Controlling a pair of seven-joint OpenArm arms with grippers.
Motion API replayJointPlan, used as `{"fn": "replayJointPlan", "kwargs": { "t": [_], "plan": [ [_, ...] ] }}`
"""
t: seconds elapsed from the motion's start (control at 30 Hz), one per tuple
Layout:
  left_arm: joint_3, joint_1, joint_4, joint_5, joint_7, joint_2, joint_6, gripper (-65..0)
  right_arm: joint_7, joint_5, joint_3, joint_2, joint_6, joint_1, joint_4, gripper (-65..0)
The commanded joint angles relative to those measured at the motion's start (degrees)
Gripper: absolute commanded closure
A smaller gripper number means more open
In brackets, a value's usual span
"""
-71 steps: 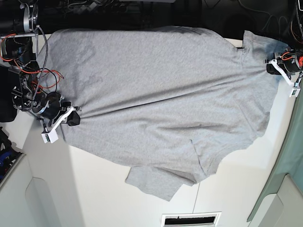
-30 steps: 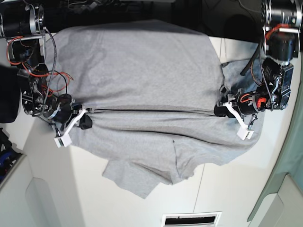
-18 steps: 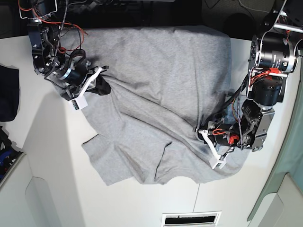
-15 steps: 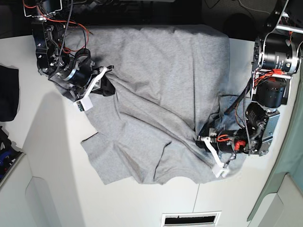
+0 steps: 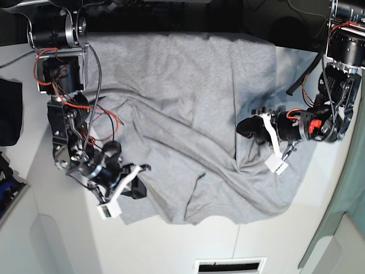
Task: Layout the t-shirt on the table in an organized manner, then fold the t-shirt properly
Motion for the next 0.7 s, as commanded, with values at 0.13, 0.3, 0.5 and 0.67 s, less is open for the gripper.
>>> {"fn": "replayJointPlan", "kwargs": {
  "t": [0.13,0.3,0.5,0.67],
  "plan": [
    [-0.2,7.9,3.7,-0.9,-0.7,1.9,-1.0,-4.3,6.6,-7.0,-1.2,-1.7,0.2,6.8,-14.4,0.0],
    [-0.2,10.7,3.0,9.0,-1.4,3.1,4.4,-4.3,6.7,-13.2,-4.9,-2.4,0.0,7.1,-19.7,0.0],
    [-0.2,2.5,-6.7,18.0,-5.6,3.2,9.6,-4.3,6.5,-8.5,-5.8,3.1,-0.1,5.2,-19.6,0.0],
    [-0.2,-9.2,-23.2,21.9,-7.9,3.3,9.5,-4.3,4.7,-1.9,-5.8,7.3,0.0,1.1,-18.4,0.0]
  ]
}}
